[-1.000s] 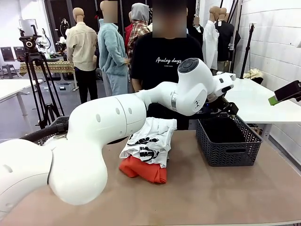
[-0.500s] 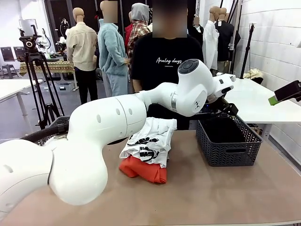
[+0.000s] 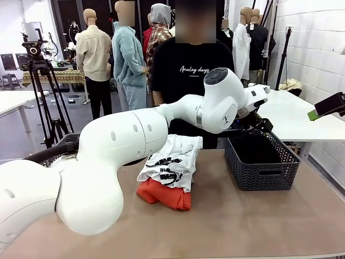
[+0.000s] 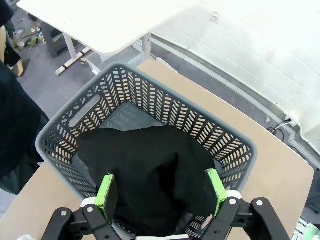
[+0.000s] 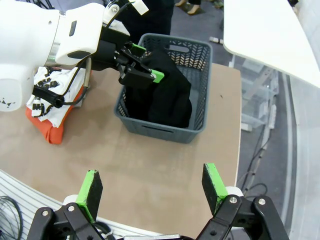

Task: Sort the tops and bottoms.
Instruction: Sort the clothes according to human instructions, then lift clothes from the center of the table with your right hand.

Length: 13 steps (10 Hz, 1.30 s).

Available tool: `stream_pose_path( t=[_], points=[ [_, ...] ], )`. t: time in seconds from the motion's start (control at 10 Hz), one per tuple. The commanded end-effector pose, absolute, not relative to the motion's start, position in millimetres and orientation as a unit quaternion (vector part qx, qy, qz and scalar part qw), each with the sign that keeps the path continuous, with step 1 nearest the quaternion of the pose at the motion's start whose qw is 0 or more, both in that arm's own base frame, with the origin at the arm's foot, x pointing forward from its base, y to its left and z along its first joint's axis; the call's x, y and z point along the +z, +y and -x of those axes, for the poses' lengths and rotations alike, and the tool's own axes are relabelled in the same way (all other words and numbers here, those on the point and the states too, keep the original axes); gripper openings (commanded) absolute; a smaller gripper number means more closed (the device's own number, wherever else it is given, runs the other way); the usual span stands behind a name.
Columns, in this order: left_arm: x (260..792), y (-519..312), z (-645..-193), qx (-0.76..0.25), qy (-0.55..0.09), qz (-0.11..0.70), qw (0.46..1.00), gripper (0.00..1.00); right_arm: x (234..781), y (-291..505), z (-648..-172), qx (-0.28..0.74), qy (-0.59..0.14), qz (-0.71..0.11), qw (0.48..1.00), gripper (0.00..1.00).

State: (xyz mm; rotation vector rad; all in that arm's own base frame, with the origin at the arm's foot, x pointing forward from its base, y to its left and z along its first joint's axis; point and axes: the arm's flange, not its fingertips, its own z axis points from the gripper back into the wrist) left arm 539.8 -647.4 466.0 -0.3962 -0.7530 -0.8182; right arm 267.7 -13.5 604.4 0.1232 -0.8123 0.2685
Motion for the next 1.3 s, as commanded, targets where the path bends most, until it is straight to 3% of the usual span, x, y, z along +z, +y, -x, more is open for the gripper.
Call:
stream_pose_path(
  t=[0.0, 0.8, 1.1, 1.2],
  points=[
    [465.8, -647.0, -540.5, -0.384, -0.355, 0.186, 0.832, 0.91, 603.2, -13.1, -268.1, 0.131, -0.39, -0.059, 0.909, 1.0],
    [466.0, -647.4, -539.8, -0.386, -0.355, 0.187, 0.831, 0.91, 603.2, -13.1, -268.1, 0.131, -0.39, -0.059, 0.909, 1.0],
    [530.6, -580.5, -484.5, -0.416, -0.365, 0.088, 0.828, 0.91, 603.2, -13.1, -268.1, 0.131, -0.39, -0.059, 0.909, 1.0],
    [546.3, -555.8, -466.0, -0.428, -0.354, 0.093, 0.826, 0.91, 603.2, -13.1, -268.1, 0.131, -0.39, -0.059, 0.909, 1.0]
  ],
)
